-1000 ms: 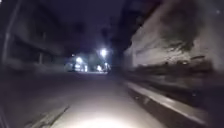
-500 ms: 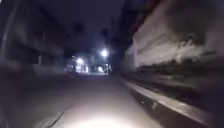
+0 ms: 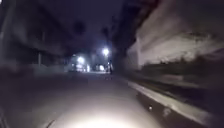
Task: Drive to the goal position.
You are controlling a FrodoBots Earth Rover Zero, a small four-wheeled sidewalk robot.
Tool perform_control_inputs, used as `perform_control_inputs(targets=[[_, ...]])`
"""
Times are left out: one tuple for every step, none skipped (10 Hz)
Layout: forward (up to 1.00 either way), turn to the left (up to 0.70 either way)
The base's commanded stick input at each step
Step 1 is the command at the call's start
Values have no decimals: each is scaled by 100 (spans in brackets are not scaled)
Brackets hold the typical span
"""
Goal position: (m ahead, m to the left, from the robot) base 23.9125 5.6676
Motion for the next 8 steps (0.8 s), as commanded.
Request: perform_control_inputs(targets=[[70, 0], [70, 0], [70, 0], [70, 0], [70, 0], [70, 0], [70, 0], [70, 0]])
